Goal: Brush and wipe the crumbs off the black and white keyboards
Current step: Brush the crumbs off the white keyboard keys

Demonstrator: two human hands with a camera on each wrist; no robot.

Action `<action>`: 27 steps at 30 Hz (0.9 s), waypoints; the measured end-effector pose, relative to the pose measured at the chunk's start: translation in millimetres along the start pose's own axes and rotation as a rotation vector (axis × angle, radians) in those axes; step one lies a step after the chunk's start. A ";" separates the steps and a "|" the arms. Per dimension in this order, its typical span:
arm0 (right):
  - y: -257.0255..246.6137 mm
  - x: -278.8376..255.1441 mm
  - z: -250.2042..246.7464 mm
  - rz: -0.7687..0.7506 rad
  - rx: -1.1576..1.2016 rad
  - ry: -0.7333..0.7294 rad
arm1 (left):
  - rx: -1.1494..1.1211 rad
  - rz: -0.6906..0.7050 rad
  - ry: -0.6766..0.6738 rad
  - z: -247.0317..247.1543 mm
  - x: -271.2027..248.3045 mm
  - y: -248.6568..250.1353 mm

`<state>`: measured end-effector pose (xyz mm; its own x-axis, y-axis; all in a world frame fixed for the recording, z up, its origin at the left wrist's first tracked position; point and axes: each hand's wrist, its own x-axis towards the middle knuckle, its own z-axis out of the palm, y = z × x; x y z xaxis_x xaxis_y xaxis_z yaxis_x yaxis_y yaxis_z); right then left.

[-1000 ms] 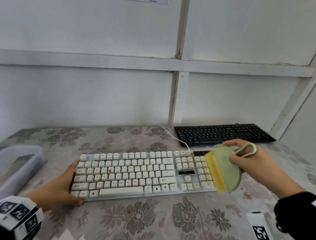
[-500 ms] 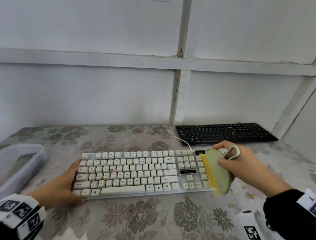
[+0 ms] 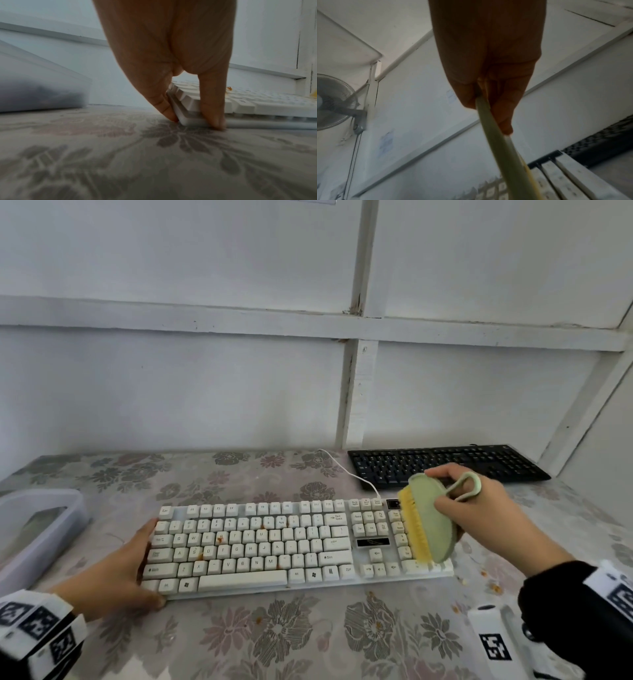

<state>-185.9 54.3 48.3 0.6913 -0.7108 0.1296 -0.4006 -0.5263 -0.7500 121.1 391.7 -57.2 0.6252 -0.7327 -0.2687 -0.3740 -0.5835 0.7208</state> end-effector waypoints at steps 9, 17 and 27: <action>-7.3 3.8 -4.4 -0.012 0.011 -0.012 | -0.009 -0.011 -0.008 -0.1 1.0 -1.8; -2.1 9.8 20.8 -0.003 0.015 -0.065 | 0.042 -0.031 -0.005 1.5 0.2 3.6; -9.8 14.4 14.2 -0.032 0.044 0.034 | 0.054 -0.008 -0.007 -1.0 0.0 0.3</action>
<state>-163.5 55.9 48.3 0.6821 -0.7100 0.1752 -0.3517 -0.5285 -0.7726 121.8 391.9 -56.3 0.6234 -0.7303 -0.2794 -0.4055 -0.6075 0.6830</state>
